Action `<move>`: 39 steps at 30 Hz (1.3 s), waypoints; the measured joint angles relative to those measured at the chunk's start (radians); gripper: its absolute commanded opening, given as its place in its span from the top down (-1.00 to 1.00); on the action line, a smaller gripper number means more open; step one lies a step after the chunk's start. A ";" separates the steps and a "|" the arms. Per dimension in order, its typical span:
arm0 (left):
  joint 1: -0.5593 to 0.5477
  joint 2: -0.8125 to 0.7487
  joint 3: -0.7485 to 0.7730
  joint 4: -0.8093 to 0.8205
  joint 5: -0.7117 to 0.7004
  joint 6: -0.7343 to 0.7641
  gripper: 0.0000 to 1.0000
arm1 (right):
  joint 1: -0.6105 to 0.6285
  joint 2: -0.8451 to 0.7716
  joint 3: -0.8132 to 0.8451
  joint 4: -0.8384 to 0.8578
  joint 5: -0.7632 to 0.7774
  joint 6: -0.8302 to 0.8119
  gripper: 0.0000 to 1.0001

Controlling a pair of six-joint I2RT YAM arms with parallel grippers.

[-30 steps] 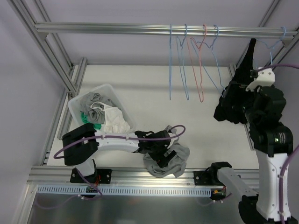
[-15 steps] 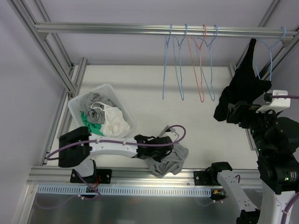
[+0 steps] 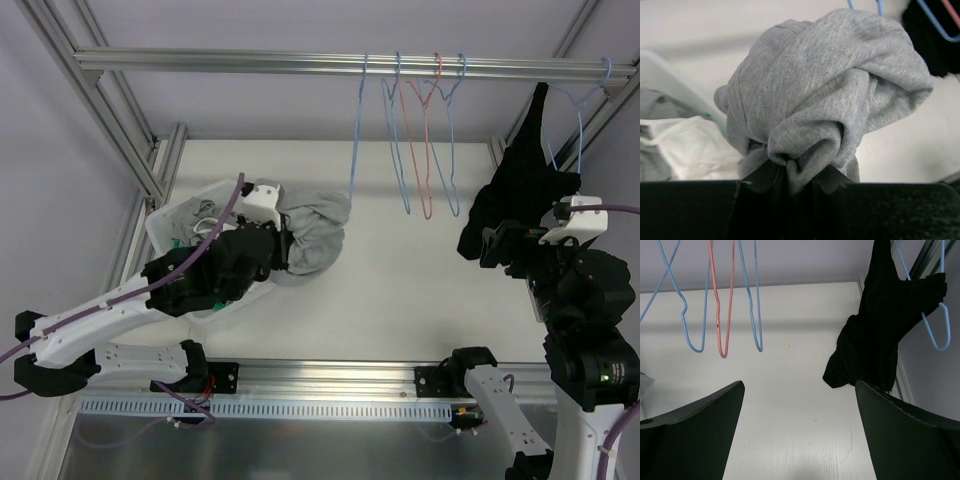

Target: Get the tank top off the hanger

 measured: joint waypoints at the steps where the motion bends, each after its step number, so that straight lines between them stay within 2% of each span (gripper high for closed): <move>1: 0.036 -0.010 0.011 -0.027 -0.007 0.000 1.00 | 0.000 0.000 0.000 0.000 0.000 0.000 -0.99; 7: 0.253 -0.070 0.018 -0.166 -0.049 -0.022 1.00 | 0.000 0.008 0.002 0.001 -0.008 0.001 -0.99; 11: 0.468 -0.111 0.005 -0.188 -0.037 -0.036 1.00 | 0.000 0.037 0.005 0.008 -0.023 0.008 -0.99; 13: 0.585 -0.121 -0.035 -0.189 -0.003 -0.060 1.00 | 0.000 0.052 0.004 0.012 -0.034 0.014 -0.99; 16: 0.683 -0.109 -0.135 -0.182 0.038 -0.109 1.00 | 0.000 0.070 0.000 0.031 -0.055 0.024 -0.99; 20: 0.744 -0.046 -0.324 -0.118 0.139 -0.166 1.00 | 0.000 0.092 0.000 0.052 -0.080 0.032 -0.99; 25: 0.762 0.021 -0.567 0.004 0.264 -0.249 1.00 | 0.000 0.135 0.000 0.061 -0.127 0.039 -0.99; 29: 0.762 0.039 -0.684 0.095 0.290 -0.338 1.00 | -0.001 0.148 0.000 0.061 -0.154 0.043 -0.99; 32: 0.762 -0.019 -0.735 0.140 0.287 -0.387 1.00 | -0.001 0.143 0.000 0.064 -0.164 0.043 -0.99; 35: 0.762 -0.079 -0.764 0.153 0.290 -0.410 0.57 | -0.001 0.142 0.000 0.070 -0.168 0.043 -0.99; 36: 0.762 -0.095 -0.768 0.152 0.293 -0.411 0.37 | -0.001 0.143 0.000 0.070 -0.169 0.043 -0.99; 38: 0.762 -0.131 -0.769 0.148 0.303 -0.410 0.22 | -0.001 0.145 0.000 0.070 -0.169 0.043 -0.99; 39: 0.762 -0.150 -0.768 0.145 0.310 -0.406 0.01 | -0.001 0.148 0.003 0.070 -0.169 0.043 -0.99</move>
